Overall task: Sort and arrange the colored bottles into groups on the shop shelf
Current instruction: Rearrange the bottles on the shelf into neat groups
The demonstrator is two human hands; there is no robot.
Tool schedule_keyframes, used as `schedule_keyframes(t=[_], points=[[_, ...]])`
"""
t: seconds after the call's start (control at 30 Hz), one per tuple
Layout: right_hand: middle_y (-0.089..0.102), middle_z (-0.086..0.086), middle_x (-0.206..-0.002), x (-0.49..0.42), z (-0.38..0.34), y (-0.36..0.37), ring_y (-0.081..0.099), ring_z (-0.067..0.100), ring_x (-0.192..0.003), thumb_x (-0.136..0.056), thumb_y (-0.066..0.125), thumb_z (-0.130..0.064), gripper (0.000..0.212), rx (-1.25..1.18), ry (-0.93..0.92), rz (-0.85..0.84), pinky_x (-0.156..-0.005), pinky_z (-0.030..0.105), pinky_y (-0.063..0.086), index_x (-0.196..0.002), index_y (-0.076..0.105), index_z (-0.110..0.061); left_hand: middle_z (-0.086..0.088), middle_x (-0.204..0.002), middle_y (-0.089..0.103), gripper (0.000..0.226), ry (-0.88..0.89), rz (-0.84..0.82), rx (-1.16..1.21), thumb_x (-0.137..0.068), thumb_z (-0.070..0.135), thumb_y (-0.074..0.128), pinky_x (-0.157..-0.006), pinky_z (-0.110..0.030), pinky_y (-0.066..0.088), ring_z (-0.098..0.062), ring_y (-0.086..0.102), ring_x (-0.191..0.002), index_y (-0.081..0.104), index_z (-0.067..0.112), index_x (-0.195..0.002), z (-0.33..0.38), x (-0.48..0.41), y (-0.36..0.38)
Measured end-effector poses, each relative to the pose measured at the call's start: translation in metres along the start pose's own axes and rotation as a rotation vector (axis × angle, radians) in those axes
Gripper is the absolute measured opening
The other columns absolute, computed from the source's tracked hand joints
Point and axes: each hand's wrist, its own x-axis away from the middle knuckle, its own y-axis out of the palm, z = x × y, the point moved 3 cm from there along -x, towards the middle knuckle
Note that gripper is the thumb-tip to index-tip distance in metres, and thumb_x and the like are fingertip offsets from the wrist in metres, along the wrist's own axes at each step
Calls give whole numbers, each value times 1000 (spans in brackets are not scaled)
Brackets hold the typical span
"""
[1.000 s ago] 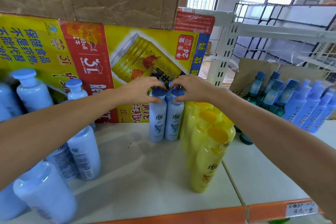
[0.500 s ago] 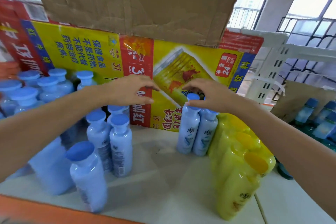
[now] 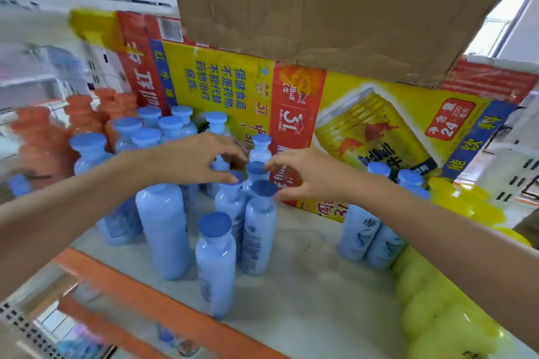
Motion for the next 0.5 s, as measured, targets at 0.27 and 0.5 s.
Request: schedule_keyframes(t=[0.27, 0.5], points=[[63, 3, -104, -16, -17, 17, 56, 19, -87, -78, 69, -27, 37, 36, -6, -4, -76, 36, 46, -114, 61, -23, 5, -110, 58, 39, -28, -72, -81, -80, 26, 68, -72, -5, 37, 1, 46, -83, 58, 21, -117, -9, -1, 17], [65, 2, -102, 3, -5, 9, 56, 12, -86, -75, 73, -24, 35, -25, 92, 4, -73, 27, 47, -108, 64, -23, 1, -107, 55, 33, 52, -184, -165, -81, 18, 67, -68, 2, 31, -2, 39, -78, 59, 18, -113, 5, -12, 13]])
